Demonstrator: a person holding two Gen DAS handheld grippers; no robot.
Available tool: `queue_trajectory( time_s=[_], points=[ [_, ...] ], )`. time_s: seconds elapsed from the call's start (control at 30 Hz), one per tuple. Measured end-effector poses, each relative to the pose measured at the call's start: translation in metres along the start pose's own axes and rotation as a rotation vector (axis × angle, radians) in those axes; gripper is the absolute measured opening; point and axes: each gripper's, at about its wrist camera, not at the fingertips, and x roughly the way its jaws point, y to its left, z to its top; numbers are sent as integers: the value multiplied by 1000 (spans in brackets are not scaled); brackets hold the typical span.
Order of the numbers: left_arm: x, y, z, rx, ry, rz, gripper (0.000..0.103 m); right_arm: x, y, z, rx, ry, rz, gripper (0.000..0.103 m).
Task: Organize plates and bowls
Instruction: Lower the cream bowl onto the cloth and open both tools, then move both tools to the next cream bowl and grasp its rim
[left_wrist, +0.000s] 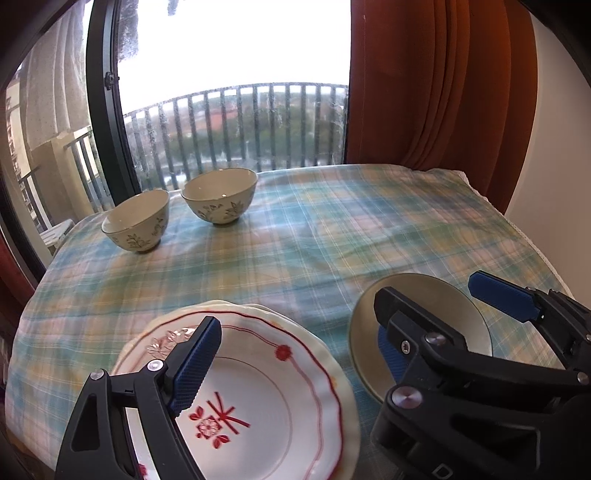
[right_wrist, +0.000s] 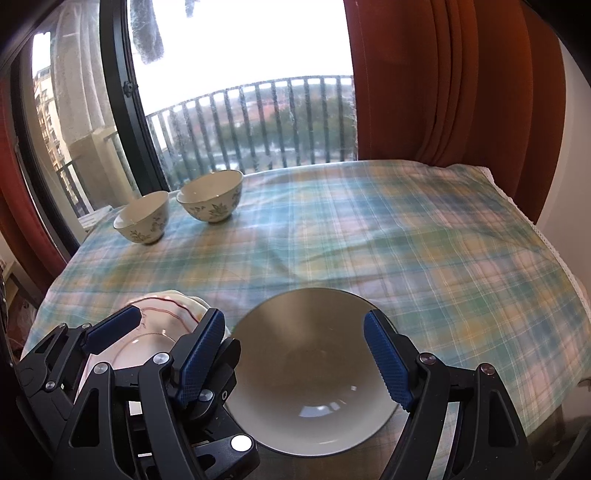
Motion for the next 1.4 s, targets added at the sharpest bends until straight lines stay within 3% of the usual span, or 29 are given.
queue_trajectory(
  time_s=[0.27, 0.9, 1.4],
  points=[
    [-2, 37, 11, -38, 7, 15, 88, 6, 35, 18, -40, 6, 23, 81],
    [11, 131, 47, -119, 9, 127, 88, 49, 124, 72, -119, 22, 95, 81],
    [39, 201, 81, -168, 1, 259, 79, 100, 177, 113, -126, 22, 146, 81]
  ],
)
